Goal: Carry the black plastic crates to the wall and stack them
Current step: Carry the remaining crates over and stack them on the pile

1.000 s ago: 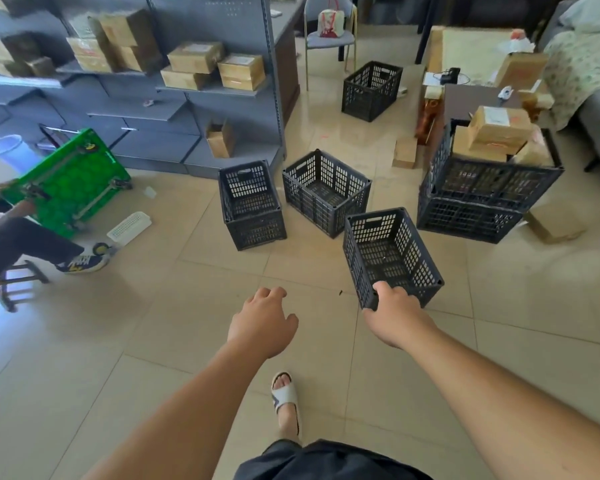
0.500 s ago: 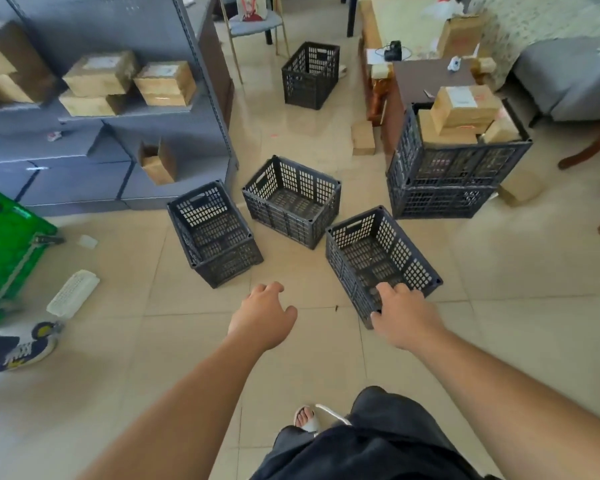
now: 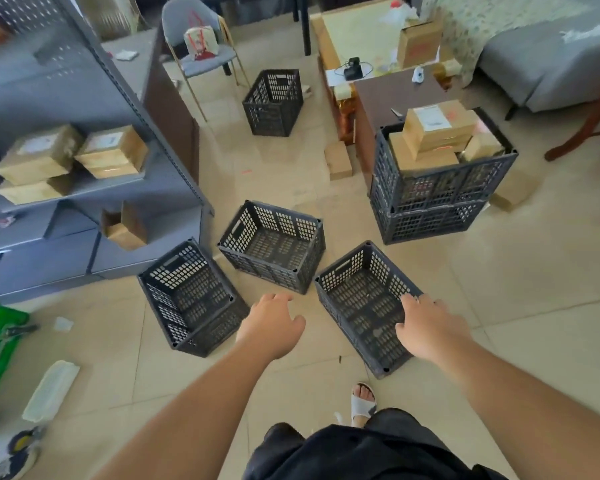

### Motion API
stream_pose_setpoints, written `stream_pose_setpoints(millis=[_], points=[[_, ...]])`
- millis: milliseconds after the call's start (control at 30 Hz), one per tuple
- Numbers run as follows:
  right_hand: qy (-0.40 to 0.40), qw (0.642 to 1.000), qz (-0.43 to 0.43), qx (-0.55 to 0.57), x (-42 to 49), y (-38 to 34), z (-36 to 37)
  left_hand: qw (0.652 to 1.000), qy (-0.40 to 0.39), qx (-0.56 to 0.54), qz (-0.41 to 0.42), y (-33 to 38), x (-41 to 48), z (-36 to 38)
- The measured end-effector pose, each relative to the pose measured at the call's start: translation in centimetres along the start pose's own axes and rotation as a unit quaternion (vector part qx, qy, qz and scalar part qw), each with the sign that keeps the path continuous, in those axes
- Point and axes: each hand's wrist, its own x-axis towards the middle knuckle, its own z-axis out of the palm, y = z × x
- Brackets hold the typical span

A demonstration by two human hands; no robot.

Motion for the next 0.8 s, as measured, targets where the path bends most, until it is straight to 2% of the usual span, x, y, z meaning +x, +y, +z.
stream_pose_setpoints(millis=[267, 467, 600, 800], points=[[-0.015, 0.997, 0.067, 0.045, 7.2, 2.1, -3.1, 0.998, -0.065, -0.011, 0.006, 3.9, 10.6, -2.9], [-0.047, 0.978, 0.165, 0.117, 11.2, 2.4, -3.2, 0.991, -0.115, 0.027, 0.063, 6.5, 20.5, -3.9], [-0.066, 0.948, 0.248, 0.188, 13.8, 2.0, -3.4, 0.977, -0.163, 0.073, 0.120, 8.2, 27.1, -3.7], [-0.071, 0.875, 0.353, 0.325, 16.9, 0.0, -2.5, 0.951, -0.208, 0.147, 0.174, 9.6, 35.2, -3.2]])
